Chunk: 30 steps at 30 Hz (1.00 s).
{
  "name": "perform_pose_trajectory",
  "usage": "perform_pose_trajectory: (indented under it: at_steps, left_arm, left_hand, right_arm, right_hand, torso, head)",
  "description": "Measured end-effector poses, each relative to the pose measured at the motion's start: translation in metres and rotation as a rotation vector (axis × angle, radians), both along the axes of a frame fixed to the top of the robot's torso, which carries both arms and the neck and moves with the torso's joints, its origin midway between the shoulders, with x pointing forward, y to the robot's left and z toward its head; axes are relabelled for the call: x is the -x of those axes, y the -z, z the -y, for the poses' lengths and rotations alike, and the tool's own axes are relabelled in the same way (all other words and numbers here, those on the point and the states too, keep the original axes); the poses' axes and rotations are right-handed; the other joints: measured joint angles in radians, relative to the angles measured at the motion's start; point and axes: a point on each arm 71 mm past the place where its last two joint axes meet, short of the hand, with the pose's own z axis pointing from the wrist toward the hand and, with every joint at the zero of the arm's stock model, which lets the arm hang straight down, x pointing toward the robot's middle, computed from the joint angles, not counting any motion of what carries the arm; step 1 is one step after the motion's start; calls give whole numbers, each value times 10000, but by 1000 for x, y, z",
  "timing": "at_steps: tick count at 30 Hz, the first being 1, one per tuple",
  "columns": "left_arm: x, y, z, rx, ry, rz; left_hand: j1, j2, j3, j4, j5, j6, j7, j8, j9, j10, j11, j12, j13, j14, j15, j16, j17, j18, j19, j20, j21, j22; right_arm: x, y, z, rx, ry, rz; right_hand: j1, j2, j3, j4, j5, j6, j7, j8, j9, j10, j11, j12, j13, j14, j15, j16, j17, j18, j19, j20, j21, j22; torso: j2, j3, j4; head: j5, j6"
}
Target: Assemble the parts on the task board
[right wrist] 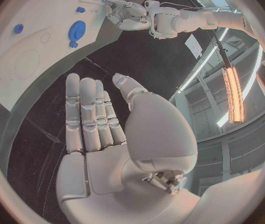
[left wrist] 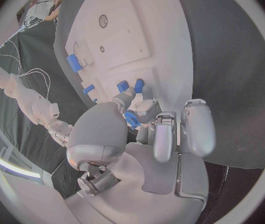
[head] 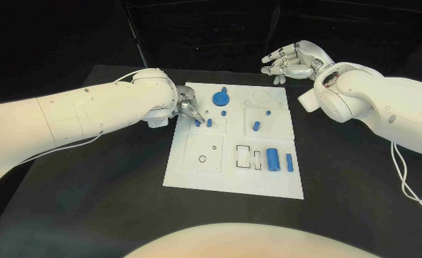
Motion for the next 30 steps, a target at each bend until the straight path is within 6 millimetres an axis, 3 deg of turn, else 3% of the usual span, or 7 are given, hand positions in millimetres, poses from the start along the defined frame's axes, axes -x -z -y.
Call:
perform_pose_trajectory:
  at_steps: [8, 14, 21, 30]
  left_arm:
    - [-1, 1, -4, -54, -80, -17]
    - [-2, 1, -6, -78, -138, -15]
    - [-1, 1, -6, -32, -193, 60]
    - [-1, -3, -10, 571, -750, 393]
  left_hand:
    - [-293, -99, -601, 298, 1, 0, 0, 0, 69, 0, 0, 0, -35, 0, 0, 0, 0, 1, -36, -35, 0, -1]
    - [-547, 1, -1038, 628, 1, 35, 35, 1, 118, -72, -1, -59, -163, 0, 1, 0, 0, -1, -36, -35, 0, -39]
    - [-1119, 46, -2055, 1302, 1, 34, 35, 57, 216, -72, -1, -59, -181, -37, -36, 0, 0, 0, -36, -35, -42, -40]
    - [-1147, 106, -2643, 1682, 0, -149, 92, 96, 255, -199, 20, -128, -329, -37, -35, 0, 0, -1, -36, -34, -360, -429]
  right_arm:
    - [0, 0, 0, 0, 2, 1]
    - [0, 0, 0, 0, 3, 2]
    - [0, 0, 0, 2, 12, 3]
    - [0, 0, 0, 4, 17, 3]
  right_hand:
    - [0, 0, -27, 26, 0, 0, 0, 0, -1, 0, 0, 0, -20, 0, 0, 0, -18, -1, 0, 0, 0, -2]
    - [0, 0, -65, 64, 0, 0, 0, 0, -1, 0, 0, 0, -45, 0, 0, 4, -38, 0, 0, 0, -38, -9]
    - [0, 0, -93, 92, 0, -70, 3, 38, -2, 0, 0, 0, -65, -37, 36, 39, -56, 0, 0, 0, -38, -17]
    - [0, 0, -125, 124, 0, -70, 3, 38, -3, 0, 0, 0, -72, -37, 36, 39, -69, 0, 0, 0, -38, -17]
  torso:
    - [1, -5, 12]
    - [0, -7, -2]
    - [-2, -7, -10]
    - [-4, -2, -10]
  head:
    - [17, -3]
    - [30, -11]
    - [11, 5]
    - [-15, 35]
